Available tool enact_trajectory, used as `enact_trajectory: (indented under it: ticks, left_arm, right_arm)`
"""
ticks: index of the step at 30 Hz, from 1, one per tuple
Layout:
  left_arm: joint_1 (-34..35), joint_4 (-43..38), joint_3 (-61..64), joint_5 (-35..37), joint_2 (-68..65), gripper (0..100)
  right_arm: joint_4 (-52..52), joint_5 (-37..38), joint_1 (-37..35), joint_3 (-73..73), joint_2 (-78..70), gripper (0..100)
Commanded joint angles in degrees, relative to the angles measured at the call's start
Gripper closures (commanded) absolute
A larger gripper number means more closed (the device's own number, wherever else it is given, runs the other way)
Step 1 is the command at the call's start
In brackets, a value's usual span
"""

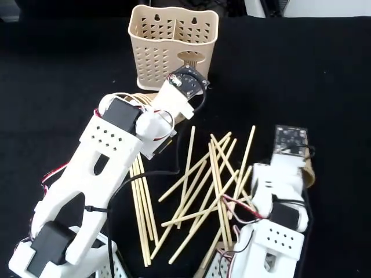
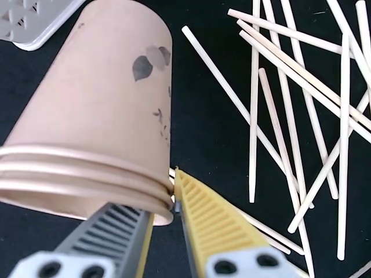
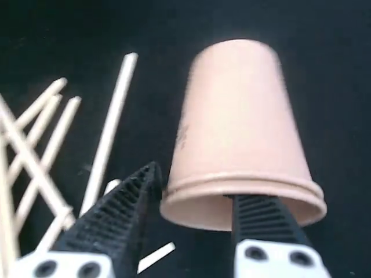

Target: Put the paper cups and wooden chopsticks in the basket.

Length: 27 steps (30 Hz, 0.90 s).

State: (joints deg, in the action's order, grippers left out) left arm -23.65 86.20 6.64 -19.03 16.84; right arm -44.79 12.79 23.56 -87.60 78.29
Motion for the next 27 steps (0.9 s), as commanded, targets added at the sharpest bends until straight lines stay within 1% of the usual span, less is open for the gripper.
enact_trajectory:
  ticks: [1,7,11,18,22,25,27]
  left_arm:
    - [-0.04,-0.09,-0.31,-0.09,1.85,97]
    - [-0.04,-0.09,-0.31,-0.18,1.93,97]
    - [0.22,0.00,-0.31,-0.18,2.02,97]
    - [0.40,0.26,-0.31,-0.18,2.37,97]
    - [0.04,0.26,-0.31,-0.09,2.37,97]
    - [-0.04,0.26,-0.31,-0.09,2.37,97]
    - [-0.04,0.35,-0.31,-0.09,2.37,97]
  right_arm:
    - [3.16,0.00,3.69,0.31,-0.22,80.4]
    - [3.34,-0.53,4.40,0.22,-0.22,80.4]
    - [3.34,-3.43,4.48,0.22,-0.31,80.4]
    - [4.40,-3.87,3.96,0.22,-0.31,80.4]
    - [5.80,-5.98,4.40,0.22,-0.31,80.4]
    - [5.80,-5.63,4.40,0.22,-0.31,80.9]
    - [5.89,-5.63,4.40,0.22,-0.31,84.1]
